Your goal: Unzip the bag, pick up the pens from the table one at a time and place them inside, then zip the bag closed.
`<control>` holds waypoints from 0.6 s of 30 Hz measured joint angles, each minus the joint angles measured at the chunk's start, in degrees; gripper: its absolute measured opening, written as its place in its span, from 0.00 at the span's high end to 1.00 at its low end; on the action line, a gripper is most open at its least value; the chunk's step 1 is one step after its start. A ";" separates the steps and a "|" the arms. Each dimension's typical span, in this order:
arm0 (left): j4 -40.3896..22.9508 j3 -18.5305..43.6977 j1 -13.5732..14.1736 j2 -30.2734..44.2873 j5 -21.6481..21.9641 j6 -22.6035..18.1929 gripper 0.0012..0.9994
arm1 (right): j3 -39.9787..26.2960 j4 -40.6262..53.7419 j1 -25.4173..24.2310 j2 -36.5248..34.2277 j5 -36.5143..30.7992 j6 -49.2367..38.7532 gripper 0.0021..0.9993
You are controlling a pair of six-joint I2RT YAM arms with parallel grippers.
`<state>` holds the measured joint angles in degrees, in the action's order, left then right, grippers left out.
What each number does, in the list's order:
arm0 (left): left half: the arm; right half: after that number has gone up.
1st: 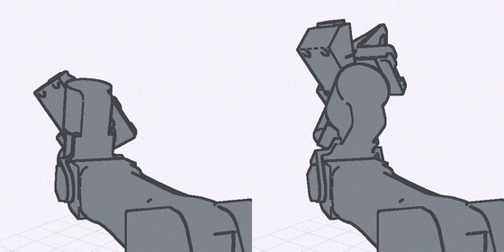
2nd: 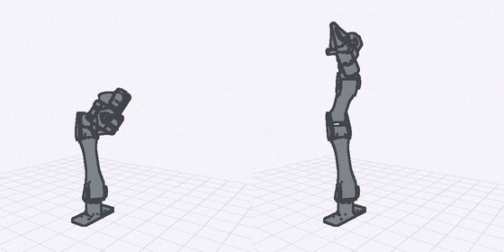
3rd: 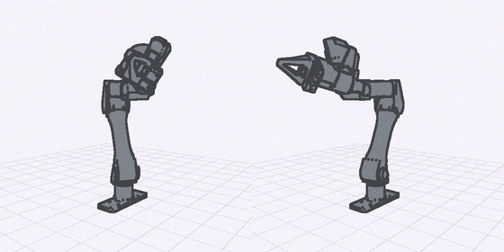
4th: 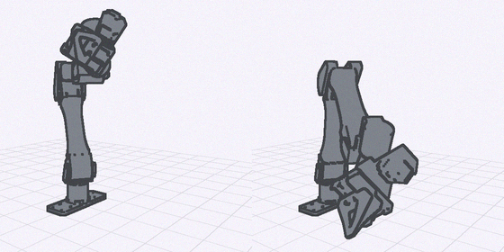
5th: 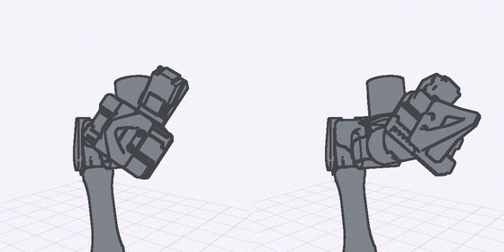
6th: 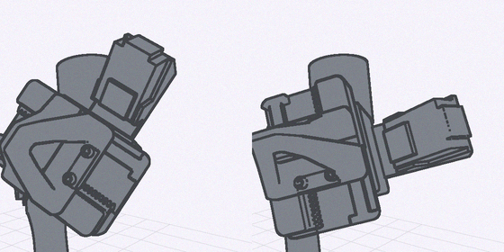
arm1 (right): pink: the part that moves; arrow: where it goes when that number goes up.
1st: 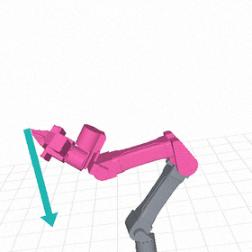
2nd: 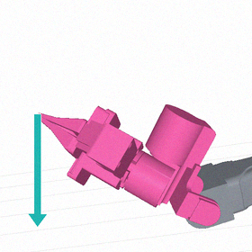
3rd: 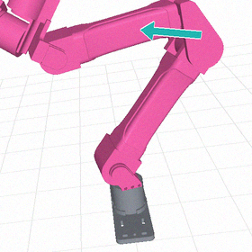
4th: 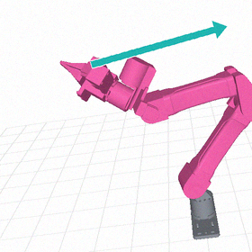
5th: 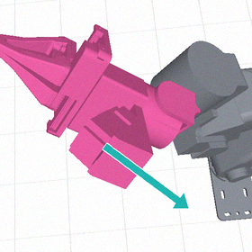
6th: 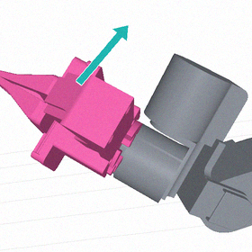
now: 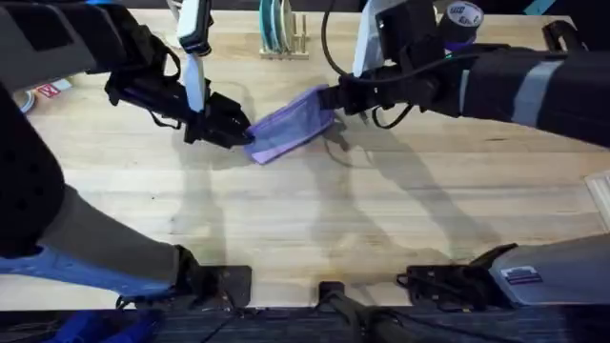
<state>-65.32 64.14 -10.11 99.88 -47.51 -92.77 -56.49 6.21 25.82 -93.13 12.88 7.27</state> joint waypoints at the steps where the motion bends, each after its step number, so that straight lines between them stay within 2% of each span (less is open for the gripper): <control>1: -0.02 0.00 0.00 0.00 0.00 0.00 0.96 | 0.00 0.25 -0.02 0.29 0.00 0.00 0.76; 4: -0.05 0.00 0.00 0.00 0.26 0.00 0.96 | 0.00 0.72 -0.02 1.21 -0.07 -0.04 0.79; 13: -0.04 0.00 0.00 0.00 0.31 0.00 0.96 | 0.00 0.73 -0.02 1.57 -0.22 -0.04 0.80; 14: -0.04 0.00 0.00 0.00 0.31 -0.01 0.96 | 0.00 0.75 -0.02 1.59 -0.23 -0.07 0.82; 16: -0.06 0.00 0.00 0.00 0.33 -0.02 0.96 | 0.00 1.01 -0.11 1.66 -0.52 -0.08 0.94; 18: -0.04 0.00 0.00 0.00 0.33 0.00 0.96 | 0.02 1.21 -0.14 1.78 -0.61 -0.17 0.97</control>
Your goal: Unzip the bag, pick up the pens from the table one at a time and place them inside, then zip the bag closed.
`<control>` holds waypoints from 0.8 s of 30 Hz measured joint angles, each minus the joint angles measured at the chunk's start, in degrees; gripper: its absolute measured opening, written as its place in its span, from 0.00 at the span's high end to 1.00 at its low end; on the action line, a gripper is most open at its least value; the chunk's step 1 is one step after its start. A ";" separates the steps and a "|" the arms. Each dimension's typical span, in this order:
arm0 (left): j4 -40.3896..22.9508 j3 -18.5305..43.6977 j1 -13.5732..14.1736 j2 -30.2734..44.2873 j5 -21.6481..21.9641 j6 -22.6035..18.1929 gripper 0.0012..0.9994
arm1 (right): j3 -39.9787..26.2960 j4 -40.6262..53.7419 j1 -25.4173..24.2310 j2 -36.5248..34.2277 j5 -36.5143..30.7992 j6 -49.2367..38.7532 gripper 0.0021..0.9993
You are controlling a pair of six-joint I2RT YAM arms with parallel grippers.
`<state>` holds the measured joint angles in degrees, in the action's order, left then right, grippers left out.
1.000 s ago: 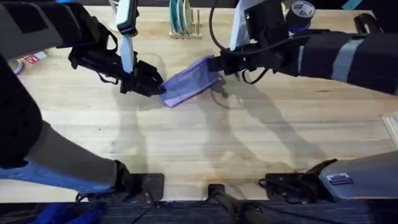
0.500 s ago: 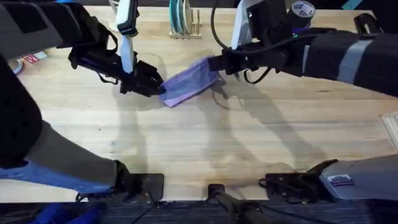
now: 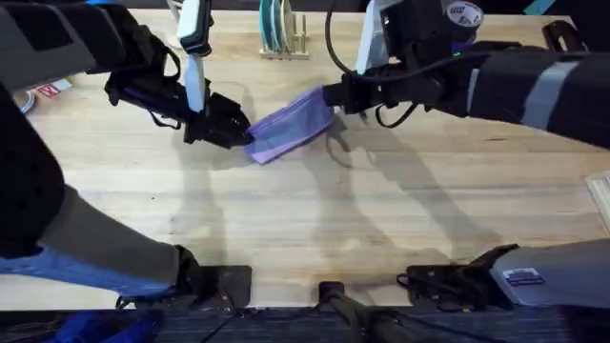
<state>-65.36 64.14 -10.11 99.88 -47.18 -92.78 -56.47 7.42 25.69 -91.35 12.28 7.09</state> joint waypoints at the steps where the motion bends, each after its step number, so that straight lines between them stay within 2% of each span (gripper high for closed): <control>1: 0.00 0.00 0.00 0.00 0.00 -0.01 0.96 | 0.00 0.03 0.00 0.09 -0.03 -0.02 0.97; 17: -0.15 0.00 0.00 0.00 0.15 0.00 0.96 | 0.11 0.33 0.00 1.16 0.00 -0.02 0.97; 24: -0.22 0.00 0.00 0.00 0.16 -0.02 0.96 | 0.29 0.30 0.03 5.47 1.05 0.00 0.97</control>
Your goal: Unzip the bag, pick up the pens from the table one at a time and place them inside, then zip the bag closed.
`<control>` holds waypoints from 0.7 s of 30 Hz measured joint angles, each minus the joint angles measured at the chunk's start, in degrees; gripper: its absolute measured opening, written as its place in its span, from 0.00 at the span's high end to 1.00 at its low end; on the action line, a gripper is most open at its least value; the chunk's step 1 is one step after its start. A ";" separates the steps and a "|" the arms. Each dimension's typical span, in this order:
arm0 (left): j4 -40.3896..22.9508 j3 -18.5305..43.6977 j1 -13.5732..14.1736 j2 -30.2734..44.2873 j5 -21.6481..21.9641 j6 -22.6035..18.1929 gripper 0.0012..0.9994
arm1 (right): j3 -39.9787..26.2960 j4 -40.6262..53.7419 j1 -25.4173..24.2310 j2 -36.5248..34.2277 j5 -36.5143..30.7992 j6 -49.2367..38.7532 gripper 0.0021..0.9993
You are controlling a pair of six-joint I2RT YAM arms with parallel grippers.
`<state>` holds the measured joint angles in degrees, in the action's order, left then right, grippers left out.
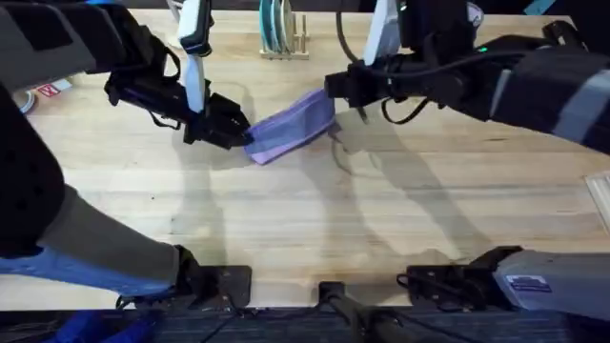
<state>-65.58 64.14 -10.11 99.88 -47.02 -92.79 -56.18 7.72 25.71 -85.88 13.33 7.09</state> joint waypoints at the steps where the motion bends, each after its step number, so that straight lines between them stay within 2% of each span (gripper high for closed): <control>1: -0.02 0.00 0.00 0.00 0.19 0.00 0.96 | 0.02 0.09 0.00 0.37 0.41 0.00 0.97; 6: -0.16 0.00 -0.11 0.00 0.32 0.00 0.96 | 0.07 0.27 0.03 0.63 1.89 0.02 0.97; 21: -0.44 0.00 -0.40 0.00 1.21 0.00 0.96 | 0.11 -1.91 12.19 0.63 0.76 -0.81 0.97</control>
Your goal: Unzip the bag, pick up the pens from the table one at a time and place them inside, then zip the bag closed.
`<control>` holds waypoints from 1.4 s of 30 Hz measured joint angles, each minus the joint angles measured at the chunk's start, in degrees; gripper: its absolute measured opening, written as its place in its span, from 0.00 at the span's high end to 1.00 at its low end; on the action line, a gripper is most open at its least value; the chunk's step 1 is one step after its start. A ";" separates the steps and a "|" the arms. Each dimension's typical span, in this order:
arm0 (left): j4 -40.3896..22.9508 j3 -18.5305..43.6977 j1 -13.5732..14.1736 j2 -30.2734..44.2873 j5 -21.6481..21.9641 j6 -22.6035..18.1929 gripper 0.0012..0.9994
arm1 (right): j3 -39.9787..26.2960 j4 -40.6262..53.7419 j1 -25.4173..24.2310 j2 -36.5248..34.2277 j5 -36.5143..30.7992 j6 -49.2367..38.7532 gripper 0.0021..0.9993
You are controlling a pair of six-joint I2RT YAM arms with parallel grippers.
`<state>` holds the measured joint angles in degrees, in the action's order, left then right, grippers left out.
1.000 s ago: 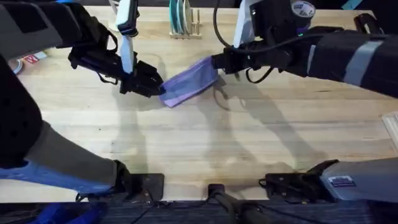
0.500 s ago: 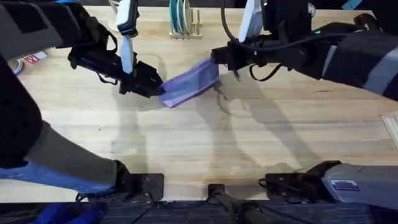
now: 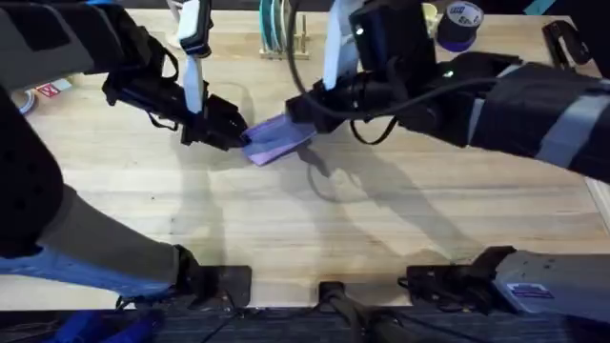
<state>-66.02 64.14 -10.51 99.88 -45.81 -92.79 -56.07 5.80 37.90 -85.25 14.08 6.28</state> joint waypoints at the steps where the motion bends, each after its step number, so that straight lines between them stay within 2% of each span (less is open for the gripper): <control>1: -0.02 0.00 -0.03 0.00 0.07 0.00 0.96 | 0.00 -0.07 0.62 0.00 -0.17 -0.39 0.97; 25: -0.59 0.00 -0.44 0.00 2.75 0.02 0.96 | 0.02 -5.41 8.96 -3.58 -3.86 -5.95 0.97; 31: -0.63 0.00 -0.51 0.00 1.73 0.02 0.96 | 0.01 -5.02 8.65 -2.35 -6.61 -5.96 0.97; 35: -1.03 0.00 -0.51 0.00 0.08 0.02 0.96 | 0.00 -4.91 6.47 -1.11 -8.58 -5.95 0.97; 42: -1.75 0.00 -0.30 0.00 -2.46 0.04 0.96 | -0.15 -2.63 2.26 -0.25 -5.56 -3.86 0.97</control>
<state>-67.77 64.14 -10.81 99.88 -48.27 -92.75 -56.22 3.17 40.16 -85.50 8.52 2.42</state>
